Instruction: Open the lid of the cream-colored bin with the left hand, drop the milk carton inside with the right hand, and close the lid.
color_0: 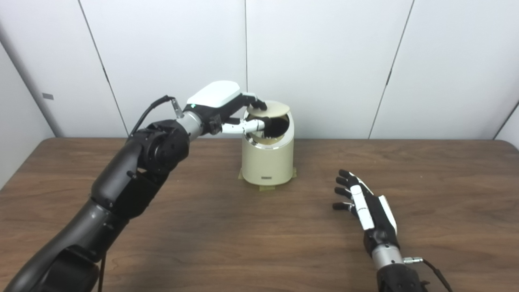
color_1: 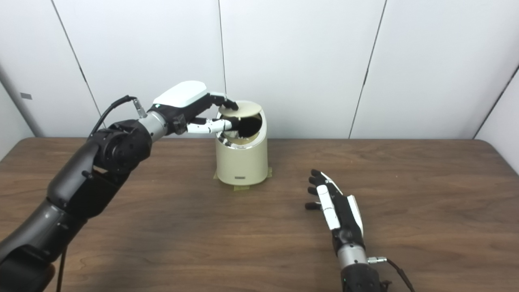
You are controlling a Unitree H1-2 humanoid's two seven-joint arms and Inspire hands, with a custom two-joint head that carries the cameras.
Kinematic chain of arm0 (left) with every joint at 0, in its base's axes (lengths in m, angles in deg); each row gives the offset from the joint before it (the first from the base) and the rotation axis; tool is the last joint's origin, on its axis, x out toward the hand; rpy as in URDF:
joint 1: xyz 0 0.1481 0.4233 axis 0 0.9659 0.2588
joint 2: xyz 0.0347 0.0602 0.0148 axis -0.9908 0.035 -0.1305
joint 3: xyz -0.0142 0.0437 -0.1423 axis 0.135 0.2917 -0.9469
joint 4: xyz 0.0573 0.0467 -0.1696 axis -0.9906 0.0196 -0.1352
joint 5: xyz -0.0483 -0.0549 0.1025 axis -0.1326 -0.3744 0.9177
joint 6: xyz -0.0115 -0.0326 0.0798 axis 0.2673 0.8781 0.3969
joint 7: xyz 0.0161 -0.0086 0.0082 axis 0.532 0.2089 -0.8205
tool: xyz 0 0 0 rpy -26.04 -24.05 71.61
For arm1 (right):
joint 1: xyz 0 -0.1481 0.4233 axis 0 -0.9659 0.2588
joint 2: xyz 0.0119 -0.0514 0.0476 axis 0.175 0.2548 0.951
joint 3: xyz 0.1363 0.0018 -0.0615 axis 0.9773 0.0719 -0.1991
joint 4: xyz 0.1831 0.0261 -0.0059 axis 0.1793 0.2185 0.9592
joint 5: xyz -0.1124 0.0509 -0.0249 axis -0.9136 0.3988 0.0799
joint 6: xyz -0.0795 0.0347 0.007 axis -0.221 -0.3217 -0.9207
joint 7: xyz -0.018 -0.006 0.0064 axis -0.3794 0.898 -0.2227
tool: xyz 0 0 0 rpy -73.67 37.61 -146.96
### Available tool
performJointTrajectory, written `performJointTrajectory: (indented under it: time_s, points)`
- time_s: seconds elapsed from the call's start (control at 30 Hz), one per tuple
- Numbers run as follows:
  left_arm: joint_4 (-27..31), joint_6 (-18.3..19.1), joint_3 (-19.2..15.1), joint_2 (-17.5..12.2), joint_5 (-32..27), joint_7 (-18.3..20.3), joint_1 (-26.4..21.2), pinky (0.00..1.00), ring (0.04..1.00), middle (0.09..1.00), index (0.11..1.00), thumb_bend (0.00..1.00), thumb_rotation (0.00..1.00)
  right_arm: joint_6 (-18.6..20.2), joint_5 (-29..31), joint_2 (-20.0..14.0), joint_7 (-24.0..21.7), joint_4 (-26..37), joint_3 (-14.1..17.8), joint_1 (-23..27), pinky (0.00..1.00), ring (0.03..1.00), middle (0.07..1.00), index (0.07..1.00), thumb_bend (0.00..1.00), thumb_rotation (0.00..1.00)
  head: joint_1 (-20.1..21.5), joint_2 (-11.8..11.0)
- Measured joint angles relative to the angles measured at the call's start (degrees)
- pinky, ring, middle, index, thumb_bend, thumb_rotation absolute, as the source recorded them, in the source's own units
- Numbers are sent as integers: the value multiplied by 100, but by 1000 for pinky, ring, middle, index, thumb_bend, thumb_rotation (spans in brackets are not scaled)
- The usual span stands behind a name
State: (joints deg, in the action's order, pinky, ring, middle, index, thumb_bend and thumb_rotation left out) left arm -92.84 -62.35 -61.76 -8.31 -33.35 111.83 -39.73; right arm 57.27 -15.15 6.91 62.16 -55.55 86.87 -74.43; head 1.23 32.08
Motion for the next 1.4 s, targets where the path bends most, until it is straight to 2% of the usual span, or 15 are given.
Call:
performJointTrajectory:
  time_s: [0.2, 0.43, 0.53, 0.63, 0.77, 0.93, 1.07, 1.23, 1.4]
  points:
    - [18, -499, 211, -31, 681, -13, 5, 904, 847, 797, 795, 500, 901, 17, -56, -7, 0, 34, -3, -7, 652, 810, 846, 856, 506, 1000, 26, 26]
    - [18, -1018, 392, -33, 1439, -102, 20, 939, 862, 801, 796, 508, 935, 34, -210, -27, 6, 75, -12, -22, 631, 799, 842, 860, 497, 1000, 53, 53]
    - [19, -1173, 419, -28, 1679, -164, 33, 963, 872, 808, 797, 505, 887, 37, -234, -27, 8, 82, -11, -28, 630, 802, 847, 863, 494, 1000, 62, 62]
    - [32, -1237, 478, -21, 1899, -223, 44, 983, 886, 818, 803, 507, 886, 37, -274, -26, 8, 83, -13, -28, 630, 801, 848, 866, 500, 1000, 70, 70]
    - [190, -1324, 593, -20, 2191, -163, 46, 1000, 910, 832, 813, 498, 933, 50, -325, -25, 7, 94, -17, -28, 631, 805, 849, 867, 490, 1000, 79, 97]
    - [283, -1439, 670, 19, 2444, -90, 51, 991, 896, 804, 794, 510, 910, 131, -331, -20, 7, 128, -19, -26, 632, 802, 845, 867, 490, 1000, 88, 141]
    - [309, -1441, 671, 43, 2469, -26, 51, 978, 882, 785, 780, 539, 908, 200, -350, -10, 7, 181, -22, -26, 633, 800, 843, 866, 488, 1000, 105, 150]
    - [311, -1445, 685, 43, 2501, 17, 51, 975, 878, 785, 774, 584, 985, 241, -335, -6, 7, 201, -13, -26, 646, 809, 845, 867, 492, 1000, 114, 150]
    - [311, -1448, 689, 42, 2523, 18, 51, 951, 869, 778, 761, 619, 1000, 248, -232, 19, 5, 202, 43, -26, 654, 812, 843, 866, 501, 1000, 105, 176]
